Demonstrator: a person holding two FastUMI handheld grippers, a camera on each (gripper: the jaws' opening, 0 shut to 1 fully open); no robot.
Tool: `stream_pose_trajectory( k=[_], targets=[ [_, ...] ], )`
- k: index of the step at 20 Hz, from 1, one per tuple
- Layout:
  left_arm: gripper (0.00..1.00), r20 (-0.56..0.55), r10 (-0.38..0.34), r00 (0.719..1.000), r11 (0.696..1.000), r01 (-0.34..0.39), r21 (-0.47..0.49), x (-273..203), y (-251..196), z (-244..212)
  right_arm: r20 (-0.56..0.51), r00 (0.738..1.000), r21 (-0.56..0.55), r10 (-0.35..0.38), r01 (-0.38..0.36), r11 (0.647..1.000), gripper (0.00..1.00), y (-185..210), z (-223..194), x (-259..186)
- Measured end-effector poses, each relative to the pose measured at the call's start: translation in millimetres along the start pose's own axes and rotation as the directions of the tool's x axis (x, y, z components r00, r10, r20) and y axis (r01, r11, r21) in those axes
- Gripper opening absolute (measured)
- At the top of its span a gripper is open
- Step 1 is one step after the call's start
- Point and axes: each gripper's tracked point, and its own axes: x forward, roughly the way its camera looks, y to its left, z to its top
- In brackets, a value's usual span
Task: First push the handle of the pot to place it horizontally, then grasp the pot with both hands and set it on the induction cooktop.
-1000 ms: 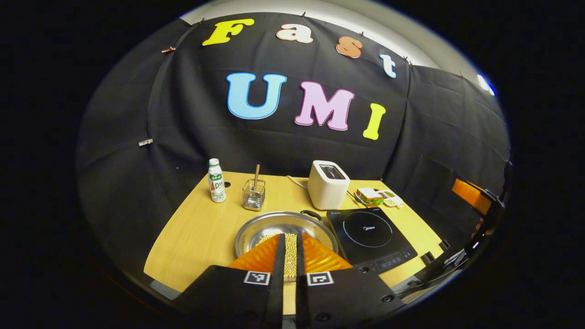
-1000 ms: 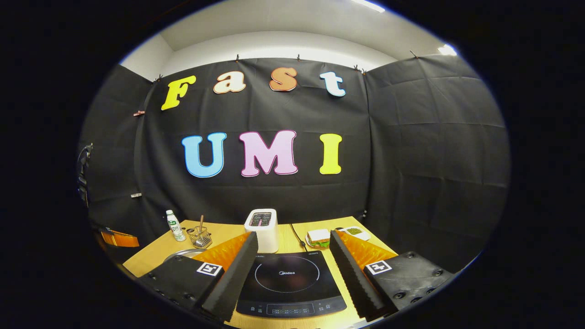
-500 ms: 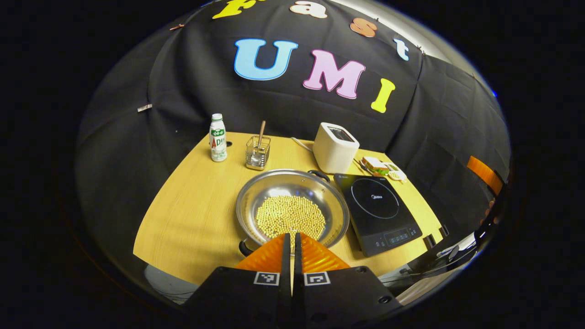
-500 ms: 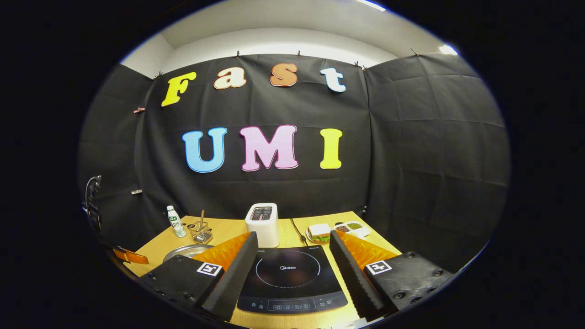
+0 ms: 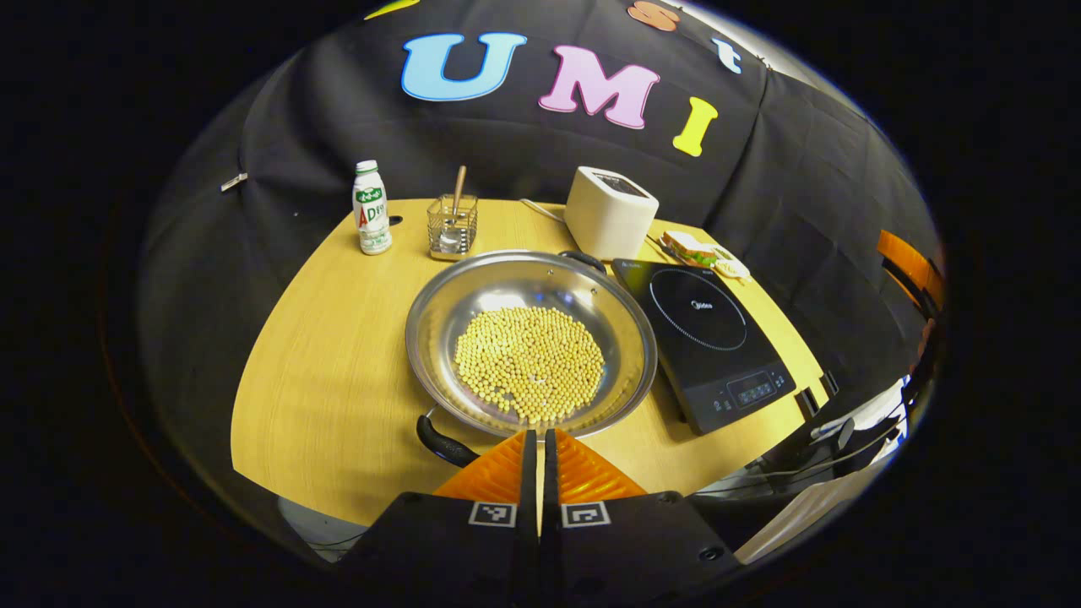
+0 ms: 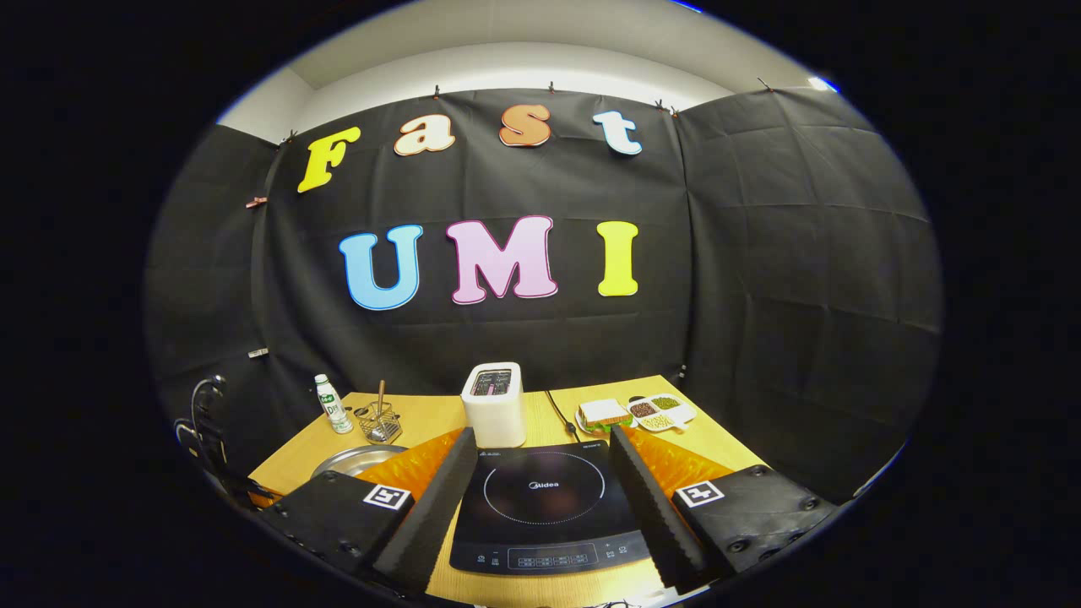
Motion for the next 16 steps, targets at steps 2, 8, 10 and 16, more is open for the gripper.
stream_pose_trajectory(
  k=[2,8,10,16],
  targets=[
    [0.05,-0.035,-0.012,0.999,1.0,0.012,0.012,9.2,1.5,-8.8,-0.003,1.0,0.008,-0.007,0.007,1.0,0.98,-0.5,-0.2,2.9],
    [0.05,-0.122,-0.057,0.991,0.998,0.058,0.005,27.8,0.2,-34.6,-0.033,0.999,-0.01,-0.017,0.016,1.0,0.98,-2.4,-11.6,-0.4],
    [0.05,-0.145,-0.07,0.987,0.997,0.072,0.007,33.3,-4.0,-40.6,-0.042,0.999,-0.012,-0.02,0.019,1.0,0.99,-3.8,-13.6,-1.4],
    [0.05,-0.176,-0.069,0.982,0.997,0.073,0.02,47.1,-3.4,-43.3,-0.058,0.998,-0.015,-0.028,0.027,1.0,0.98,-6.9,-16.1,2.4]
  ],
)
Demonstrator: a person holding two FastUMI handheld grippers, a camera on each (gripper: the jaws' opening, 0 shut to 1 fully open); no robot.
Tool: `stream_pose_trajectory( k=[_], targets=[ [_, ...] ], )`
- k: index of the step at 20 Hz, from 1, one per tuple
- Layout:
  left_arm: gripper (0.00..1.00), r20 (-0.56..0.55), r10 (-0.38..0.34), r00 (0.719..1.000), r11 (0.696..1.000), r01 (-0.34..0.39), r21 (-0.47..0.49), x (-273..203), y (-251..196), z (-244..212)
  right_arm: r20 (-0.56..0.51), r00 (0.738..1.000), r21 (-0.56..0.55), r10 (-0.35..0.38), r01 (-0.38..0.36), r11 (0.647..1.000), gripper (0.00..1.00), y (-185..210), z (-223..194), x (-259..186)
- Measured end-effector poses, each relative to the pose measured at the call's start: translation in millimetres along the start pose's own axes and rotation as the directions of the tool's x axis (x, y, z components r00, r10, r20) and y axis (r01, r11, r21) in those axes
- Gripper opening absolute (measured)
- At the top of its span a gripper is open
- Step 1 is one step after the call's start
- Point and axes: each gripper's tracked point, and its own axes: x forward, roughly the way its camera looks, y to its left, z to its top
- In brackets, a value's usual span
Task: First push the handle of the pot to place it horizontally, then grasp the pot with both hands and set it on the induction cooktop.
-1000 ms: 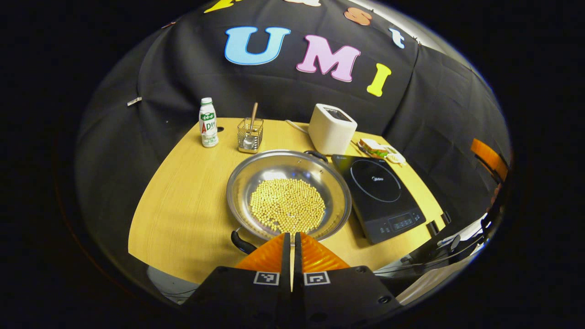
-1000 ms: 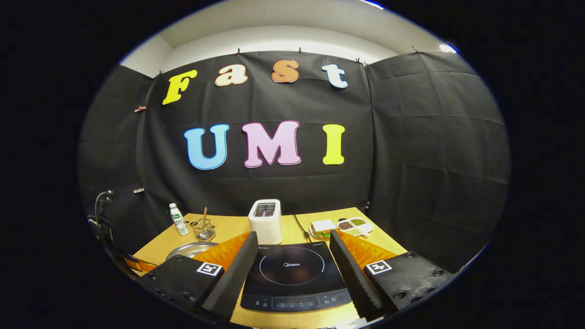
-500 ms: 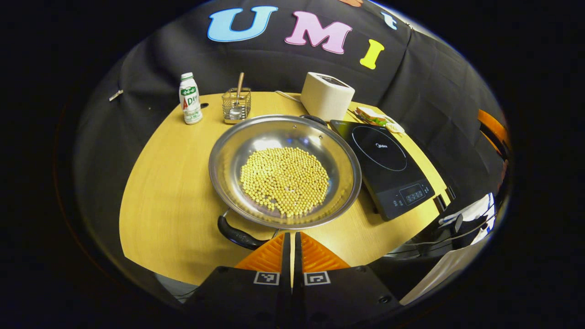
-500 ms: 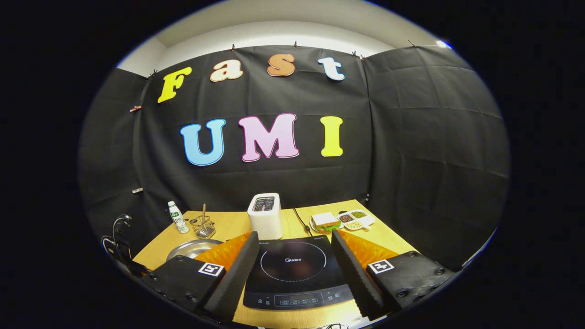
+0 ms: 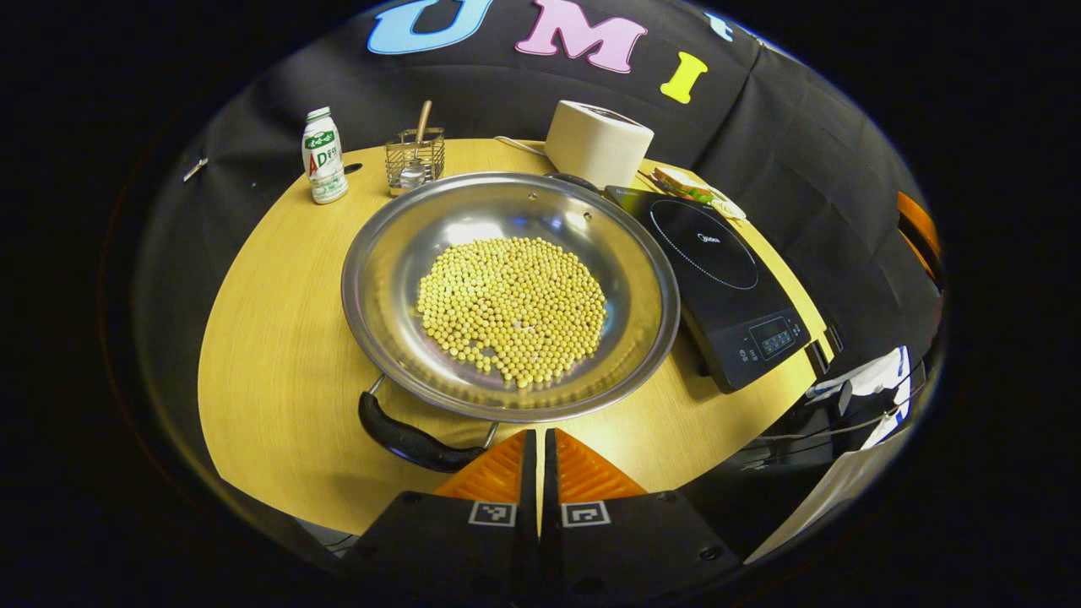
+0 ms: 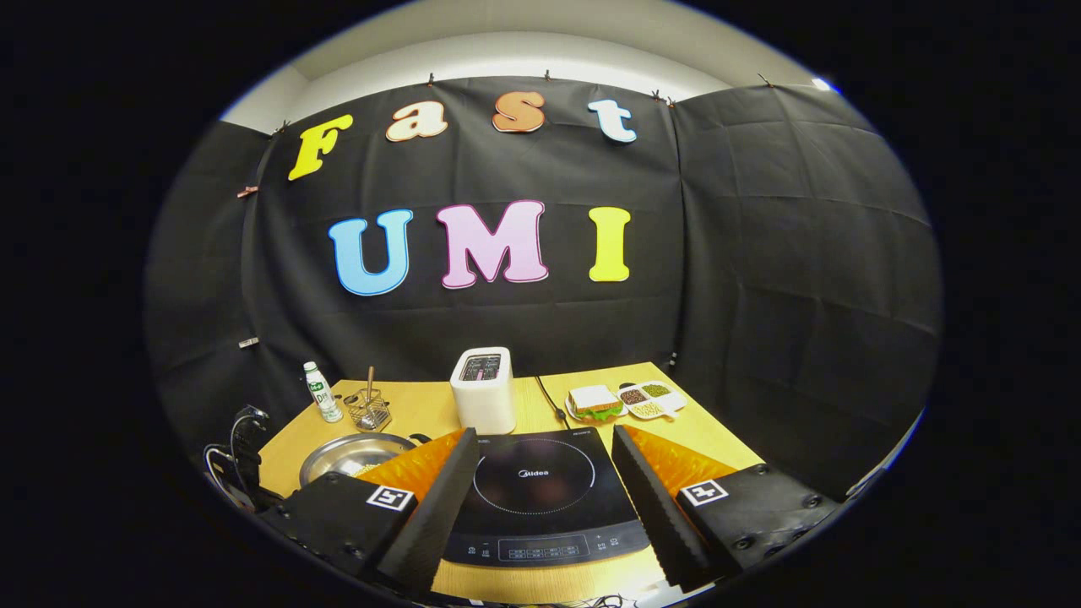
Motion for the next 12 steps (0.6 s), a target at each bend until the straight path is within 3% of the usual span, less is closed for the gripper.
stream_pose_trajectory(
  k=[7,12],
  targets=[
    [0.05,-0.031,0.022,0.999,0.999,-0.02,0.036,10.0,10.3,7.3,-0.015,1.0,-0.018,0.011,-0.012,1.0,0.99,2.8,-4.4,3.6],
    [0.05,-0.023,0.038,0.999,0.999,-0.038,-0.035,7.7,24.1,12.2,-0.023,0.999,-0.013,0.025,-0.025,1.0,0.99,6.9,-7.4,8.8]
  ],
)
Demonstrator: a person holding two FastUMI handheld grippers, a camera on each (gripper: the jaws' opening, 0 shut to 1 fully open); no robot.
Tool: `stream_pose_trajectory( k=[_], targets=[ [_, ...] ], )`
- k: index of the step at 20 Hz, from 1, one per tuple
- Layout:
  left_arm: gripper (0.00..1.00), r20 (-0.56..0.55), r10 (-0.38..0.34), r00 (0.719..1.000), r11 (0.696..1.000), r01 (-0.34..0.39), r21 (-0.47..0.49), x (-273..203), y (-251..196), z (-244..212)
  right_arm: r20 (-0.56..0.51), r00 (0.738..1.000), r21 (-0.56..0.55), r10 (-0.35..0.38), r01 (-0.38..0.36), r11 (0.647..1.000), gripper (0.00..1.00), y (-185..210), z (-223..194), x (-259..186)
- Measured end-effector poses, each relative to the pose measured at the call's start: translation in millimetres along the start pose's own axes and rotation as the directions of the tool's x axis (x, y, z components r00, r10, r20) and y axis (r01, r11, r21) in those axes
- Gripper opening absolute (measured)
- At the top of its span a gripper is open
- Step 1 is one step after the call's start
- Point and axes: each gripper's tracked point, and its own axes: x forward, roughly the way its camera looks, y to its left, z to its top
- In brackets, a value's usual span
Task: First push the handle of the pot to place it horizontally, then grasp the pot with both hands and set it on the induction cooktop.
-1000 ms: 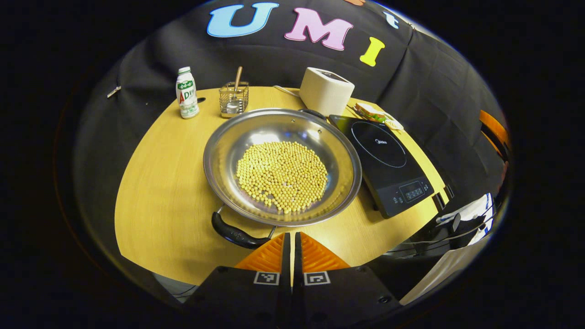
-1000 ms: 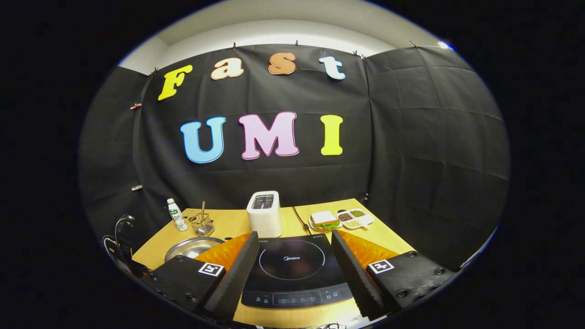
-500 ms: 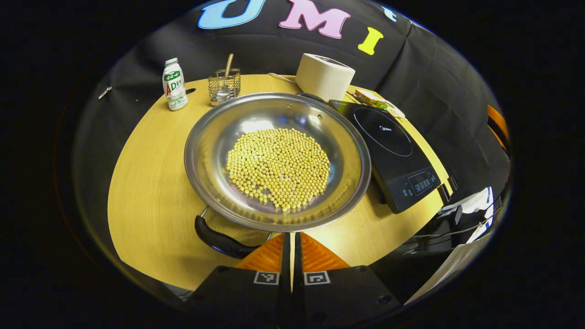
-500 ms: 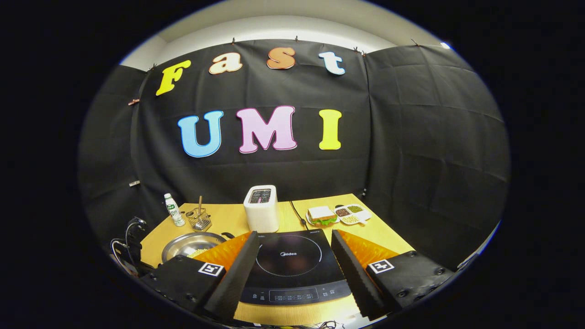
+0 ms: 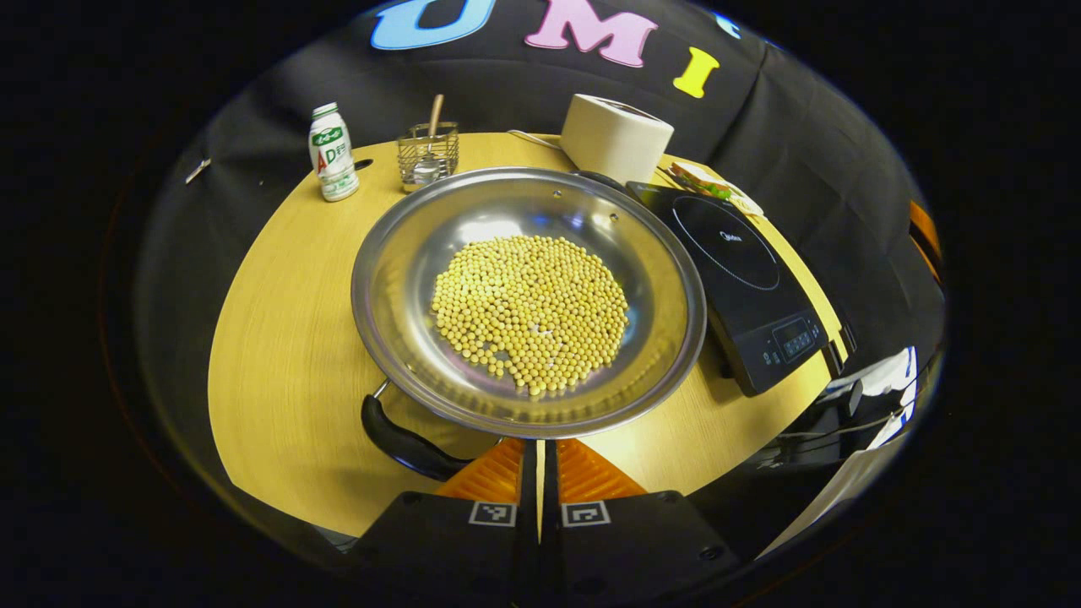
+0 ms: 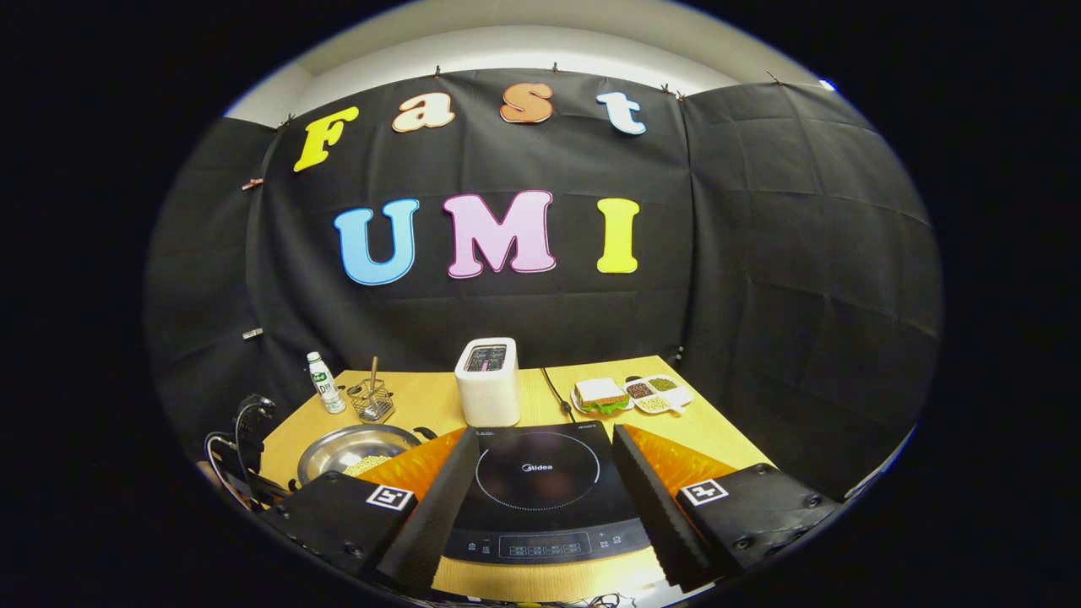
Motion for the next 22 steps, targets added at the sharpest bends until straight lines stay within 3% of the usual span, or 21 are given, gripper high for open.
stream_pose_trajectory(
  k=[22],
  targets=[
    [0.05,0.005,0.177,0.984,0.976,-0.174,-0.13,3.9,90.3,16.5,-0.017,1.0,-0.026,0.013,-0.014,1.0,0.99,2.4,-3.7,1.4]
  ],
)
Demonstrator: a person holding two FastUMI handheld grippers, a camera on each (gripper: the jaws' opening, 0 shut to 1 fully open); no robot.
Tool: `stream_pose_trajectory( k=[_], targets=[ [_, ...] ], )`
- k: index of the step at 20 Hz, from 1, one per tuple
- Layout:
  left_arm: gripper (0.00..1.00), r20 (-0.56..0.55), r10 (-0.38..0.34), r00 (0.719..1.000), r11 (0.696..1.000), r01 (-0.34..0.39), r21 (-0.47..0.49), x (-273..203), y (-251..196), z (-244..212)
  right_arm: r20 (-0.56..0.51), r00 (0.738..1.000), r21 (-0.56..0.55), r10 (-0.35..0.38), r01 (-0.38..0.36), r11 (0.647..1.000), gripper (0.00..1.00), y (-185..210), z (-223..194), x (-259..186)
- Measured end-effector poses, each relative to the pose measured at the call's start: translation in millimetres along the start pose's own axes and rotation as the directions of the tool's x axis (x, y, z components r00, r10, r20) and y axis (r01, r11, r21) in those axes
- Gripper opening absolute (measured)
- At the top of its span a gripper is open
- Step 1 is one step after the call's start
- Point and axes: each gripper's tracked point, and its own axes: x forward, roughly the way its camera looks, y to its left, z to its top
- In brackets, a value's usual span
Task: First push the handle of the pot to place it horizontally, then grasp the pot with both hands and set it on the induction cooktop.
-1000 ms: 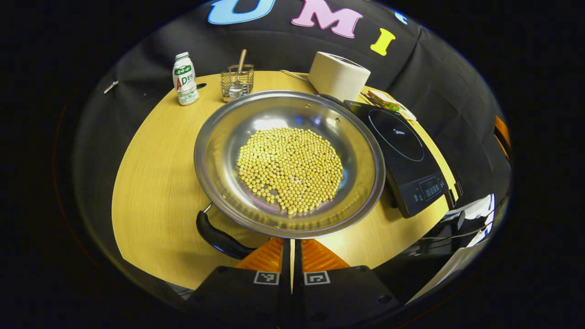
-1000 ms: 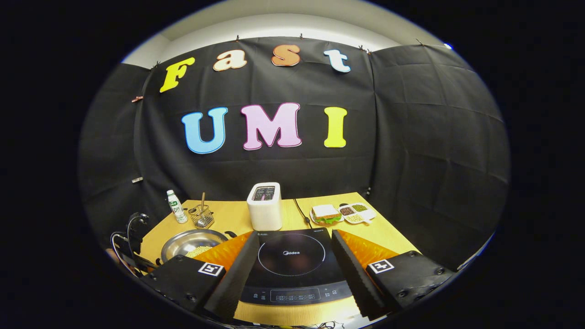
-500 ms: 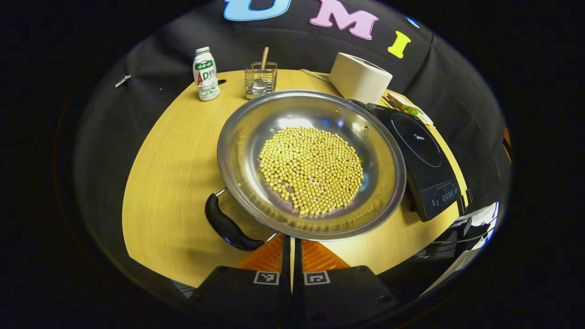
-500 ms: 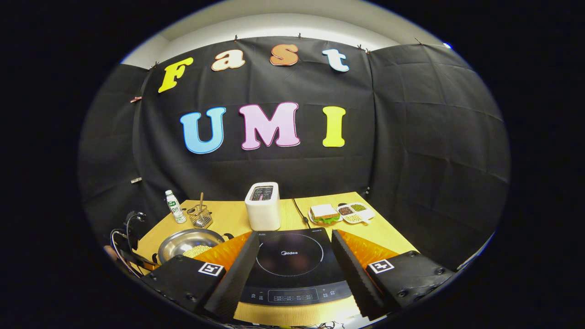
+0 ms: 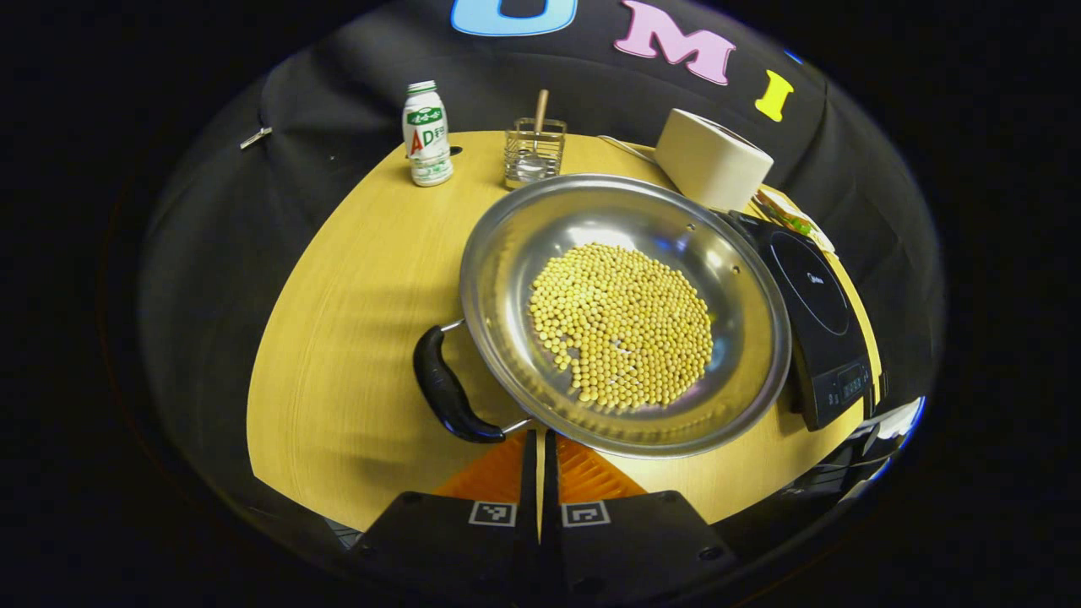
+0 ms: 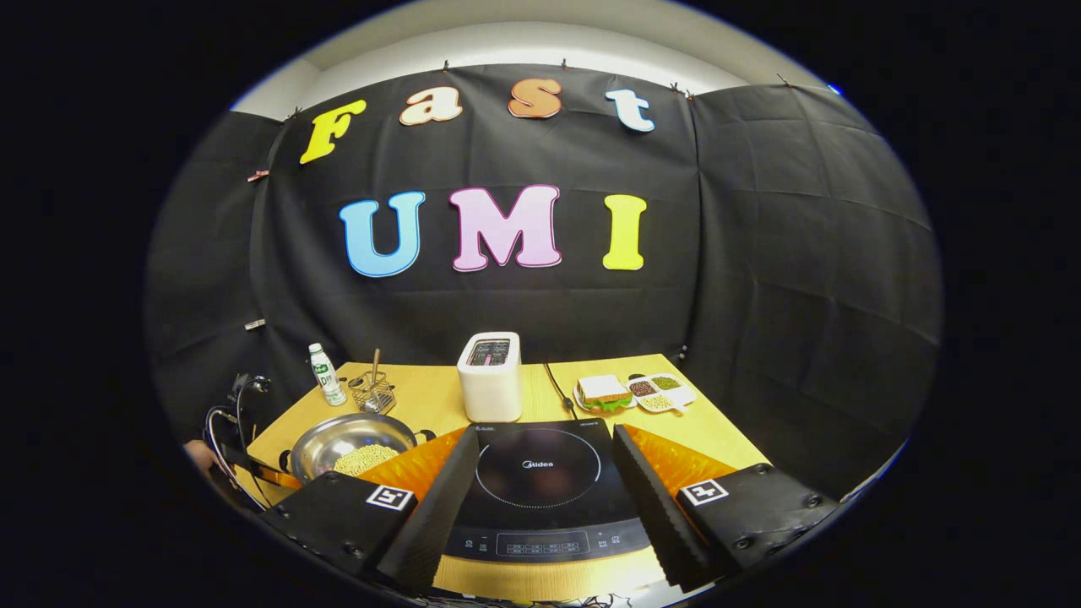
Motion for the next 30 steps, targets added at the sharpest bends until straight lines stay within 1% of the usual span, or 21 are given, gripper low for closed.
stream_pose_trajectory(
  k=[10,13,15,19,24,29,30],
  targets=[
    [0.05,0.028,0.015,1.0,0.995,-0.012,-0.103,14.2,30.7,25.2,-0.017,1.0,-0.023,0.014,-0.014,1.0,0.99,13.2,0.9,3.5],
    [0.05,0.04,0.028,0.999,0.992,-0.023,-0.123,18.5,42.0,35.2,0.033,0.999,-0.023,0.017,-0.016,1.0,0.99,16.9,17.5,0.9],
    [0.05,0.044,0.032,0.999,0.991,-0.025,-0.133,21.9,48.2,42.2,0.043,0.999,-0.018,0.008,-0.007,1.0,0.98,17.1,22.5,5.4],
    [0.05,0.049,0.041,0.998,0.99,-0.034,-0.135,26.7,61.4,54.2,0.043,0.999,0.009,-0.01,0.01,1.0,0.98,17.4,27.5,13.7],
    [0.05,0.053,0.062,0.997,0.993,-0.057,-0.105,34.5,74.9,70.0,0.037,0.999,-0.007,-0.022,0.022,1.0,0.98,17.0,26.7,16.4],
    [0.05,0.077,0.08,0.994,0.991,-0.071,-0.109,30.5,80.1,76.3,0.008,1.0,-0.028,-0.008,0.009,1.0,0.99,23.7,18.4,23.4],
    [0.05,0.089,0.097,0.991,0.99,-0.086,-0.113,25.7,84.0,76.9,0.002,1.0,-0.03,-0.001,0.001,1.0,0.99,26.8,16.1,26.2]
  ],
)
